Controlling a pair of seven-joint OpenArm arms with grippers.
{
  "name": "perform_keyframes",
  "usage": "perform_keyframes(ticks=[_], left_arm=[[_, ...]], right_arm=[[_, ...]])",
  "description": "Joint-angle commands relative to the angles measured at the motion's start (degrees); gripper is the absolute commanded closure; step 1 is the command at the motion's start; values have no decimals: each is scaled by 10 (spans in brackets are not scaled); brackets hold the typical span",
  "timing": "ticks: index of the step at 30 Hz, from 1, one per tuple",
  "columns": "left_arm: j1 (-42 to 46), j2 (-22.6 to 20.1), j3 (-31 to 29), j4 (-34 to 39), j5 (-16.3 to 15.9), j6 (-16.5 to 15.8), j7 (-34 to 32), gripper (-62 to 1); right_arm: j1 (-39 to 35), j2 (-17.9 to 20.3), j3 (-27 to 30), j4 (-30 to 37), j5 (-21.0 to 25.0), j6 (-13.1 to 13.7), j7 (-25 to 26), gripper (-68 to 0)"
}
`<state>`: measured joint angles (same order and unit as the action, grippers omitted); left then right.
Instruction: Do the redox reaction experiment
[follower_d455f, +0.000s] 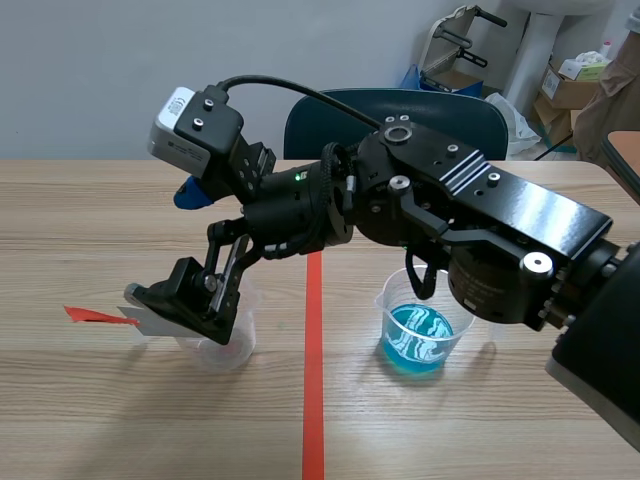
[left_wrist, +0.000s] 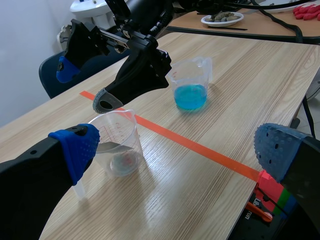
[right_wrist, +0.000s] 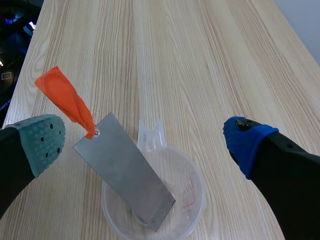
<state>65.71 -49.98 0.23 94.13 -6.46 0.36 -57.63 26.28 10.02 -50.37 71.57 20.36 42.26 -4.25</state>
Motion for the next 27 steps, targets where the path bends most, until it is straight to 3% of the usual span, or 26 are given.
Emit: perform_keyframes(ticks=[1, 19, 27], left_arm=[[-2, 4, 4, 8, -1, 0, -8, -623], [-2, 4, 4, 8, -1, 2, -8, -623], [0, 9, -12, 8, -1, 4, -7, -623]], right_arm=[[7, 0, -1, 3, 9, 5, 12, -679], [7, 10, 1, 8, 38, -9, 25, -679], [-3, 72, 14, 61, 76, -63, 69, -679]])
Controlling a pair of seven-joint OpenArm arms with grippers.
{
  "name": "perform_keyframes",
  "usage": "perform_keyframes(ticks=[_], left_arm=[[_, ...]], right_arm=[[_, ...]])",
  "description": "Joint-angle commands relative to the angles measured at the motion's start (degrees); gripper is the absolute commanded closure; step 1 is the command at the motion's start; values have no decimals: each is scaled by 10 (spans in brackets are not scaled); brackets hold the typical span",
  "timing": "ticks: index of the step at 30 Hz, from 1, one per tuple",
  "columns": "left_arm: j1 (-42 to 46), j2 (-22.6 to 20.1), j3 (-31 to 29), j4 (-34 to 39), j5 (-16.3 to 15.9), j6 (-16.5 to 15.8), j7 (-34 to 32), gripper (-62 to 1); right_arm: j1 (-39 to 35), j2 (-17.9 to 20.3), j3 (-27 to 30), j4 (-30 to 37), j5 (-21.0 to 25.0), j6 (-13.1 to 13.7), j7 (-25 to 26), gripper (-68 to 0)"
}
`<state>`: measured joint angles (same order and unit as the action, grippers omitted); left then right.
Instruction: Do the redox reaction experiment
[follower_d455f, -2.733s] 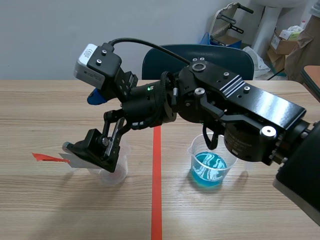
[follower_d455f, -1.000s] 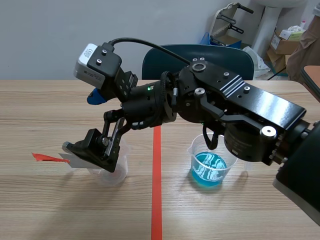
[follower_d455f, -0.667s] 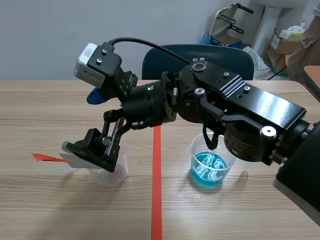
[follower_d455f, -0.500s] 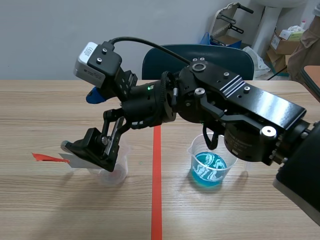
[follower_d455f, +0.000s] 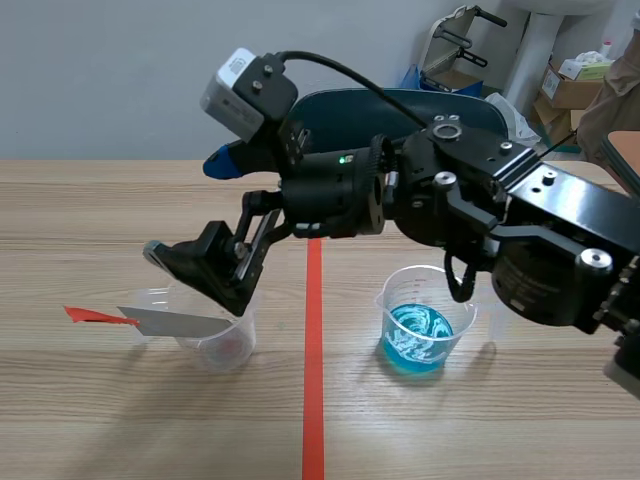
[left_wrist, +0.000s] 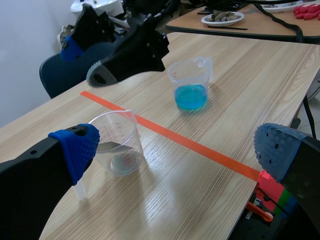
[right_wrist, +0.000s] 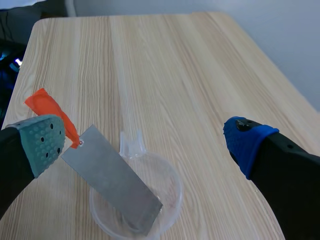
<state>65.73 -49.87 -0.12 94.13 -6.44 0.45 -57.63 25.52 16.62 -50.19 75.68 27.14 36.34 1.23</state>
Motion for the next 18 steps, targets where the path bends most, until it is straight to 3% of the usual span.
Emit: perform_keyframes(ticks=[1, 10, 14, 18], left_arm=[[0, 13, -17, 8, -1, 3, -2, -623], [-12, 59, -133, 9, -5, -5, 13, -623], [-43, 77, -168, 9, -28, -29, 49, -623], [-87, 87, -179, 9, -30, -47, 104, -623]], right_arm=[[-1, 16, 17, 32, 13, -11, 19, -679], [-100, 93, 120, 156, 21, -65, 34, -679], [-167, 114, 190, 212, 21, -73, 34, -679], [-244, 131, 261, 266, 20, -99, 34, -679]])
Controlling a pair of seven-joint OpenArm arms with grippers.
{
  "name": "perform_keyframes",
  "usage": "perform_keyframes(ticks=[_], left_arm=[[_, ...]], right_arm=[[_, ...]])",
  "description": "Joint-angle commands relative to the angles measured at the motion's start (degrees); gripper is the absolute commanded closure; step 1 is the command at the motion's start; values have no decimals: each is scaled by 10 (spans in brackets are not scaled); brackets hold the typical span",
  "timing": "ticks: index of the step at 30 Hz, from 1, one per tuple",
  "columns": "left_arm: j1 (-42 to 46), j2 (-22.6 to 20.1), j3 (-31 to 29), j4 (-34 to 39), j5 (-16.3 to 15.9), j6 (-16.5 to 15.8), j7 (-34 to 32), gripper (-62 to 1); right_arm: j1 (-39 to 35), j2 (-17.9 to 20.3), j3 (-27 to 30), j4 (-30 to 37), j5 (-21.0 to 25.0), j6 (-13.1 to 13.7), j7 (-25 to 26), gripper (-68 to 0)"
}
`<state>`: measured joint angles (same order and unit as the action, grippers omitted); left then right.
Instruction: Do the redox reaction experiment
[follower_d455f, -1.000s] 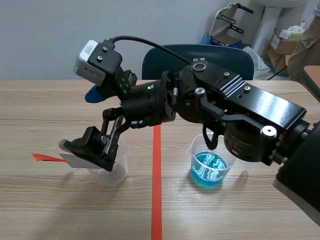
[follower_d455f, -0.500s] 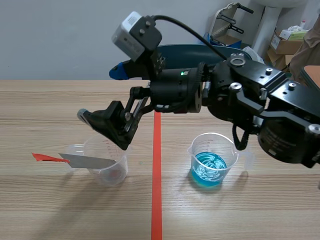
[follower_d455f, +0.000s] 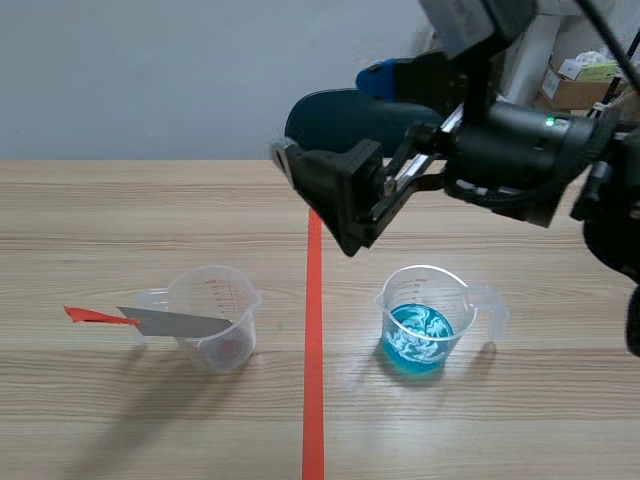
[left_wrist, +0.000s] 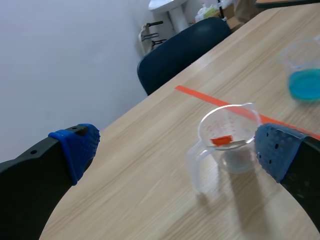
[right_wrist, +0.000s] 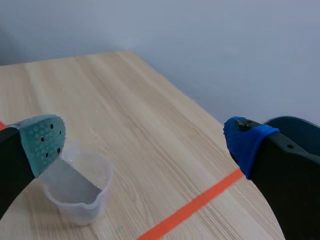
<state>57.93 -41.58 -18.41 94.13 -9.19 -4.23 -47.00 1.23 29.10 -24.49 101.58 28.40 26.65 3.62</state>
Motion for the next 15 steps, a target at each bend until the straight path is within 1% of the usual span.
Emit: perform_keyframes(ticks=[1, 4, 7, 11, 15], left_arm=[[-23, 8, 4, 9, -2, -2, 12, -623], [-64, 21, 4, 9, -2, -6, 46, -623], [-104, 33, 4, 14, -2, -12, 83, -623], [-142, 44, 5, 30, -2, -16, 132, -623], [-172, 46, 19, 58, -2, -16, 188, -623]], right_arm=[[-22, 10, 21, 20, 8, -5, 10, -679], [-85, 14, 75, 53, 8, -20, 10, -679], [-152, 14, 129, 83, 8, -27, 10, -679], [-238, 14, 188, 120, 8, -45, 10, -679], [-316, 14, 236, 151, 8, -54, 16, -679]])
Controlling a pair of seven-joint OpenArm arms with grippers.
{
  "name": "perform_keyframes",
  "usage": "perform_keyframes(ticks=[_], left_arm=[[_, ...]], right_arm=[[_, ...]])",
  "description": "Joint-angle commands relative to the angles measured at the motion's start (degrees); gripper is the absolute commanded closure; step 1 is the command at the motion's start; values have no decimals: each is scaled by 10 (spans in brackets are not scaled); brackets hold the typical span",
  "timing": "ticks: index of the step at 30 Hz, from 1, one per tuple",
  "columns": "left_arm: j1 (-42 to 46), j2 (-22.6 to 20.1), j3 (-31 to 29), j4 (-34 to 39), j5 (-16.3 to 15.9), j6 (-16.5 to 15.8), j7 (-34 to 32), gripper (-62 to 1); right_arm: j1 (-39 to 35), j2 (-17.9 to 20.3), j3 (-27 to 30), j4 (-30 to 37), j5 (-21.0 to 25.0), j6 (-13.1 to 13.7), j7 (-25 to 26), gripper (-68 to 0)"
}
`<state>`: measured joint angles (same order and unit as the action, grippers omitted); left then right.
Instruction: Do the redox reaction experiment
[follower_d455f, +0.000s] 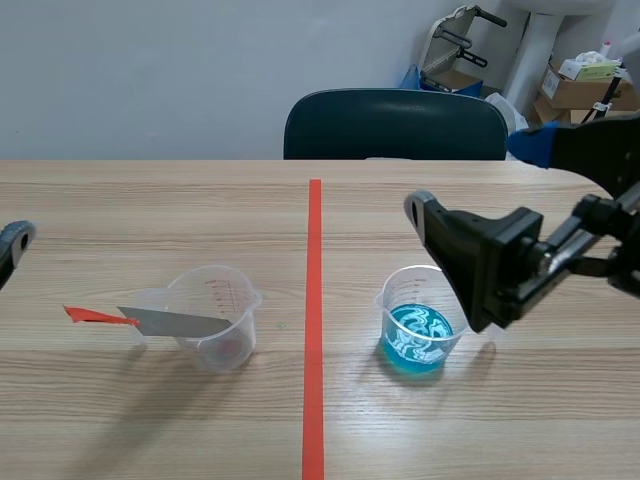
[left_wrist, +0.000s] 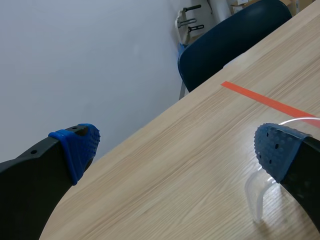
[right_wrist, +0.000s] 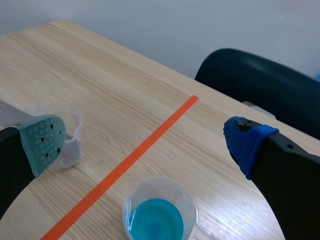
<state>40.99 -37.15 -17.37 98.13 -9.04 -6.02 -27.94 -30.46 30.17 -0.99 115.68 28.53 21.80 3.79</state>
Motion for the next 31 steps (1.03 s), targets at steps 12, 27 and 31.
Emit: perform_keyframes(ticks=[12, 27, 31], left_arm=[[-114, 14, 167, 46, -3, 19, 101, -623], [-150, 47, 214, 45, 11, 100, 98, -623], [-130, 45, 193, 45, 18, 100, 93, -623]], right_arm=[[-168, 3, 76, 84, 7, -30, 48, -679], [-183, 3, 78, 87, 6, -30, 44, -679], [-183, 2, 78, 87, 6, -30, 36, -679]])
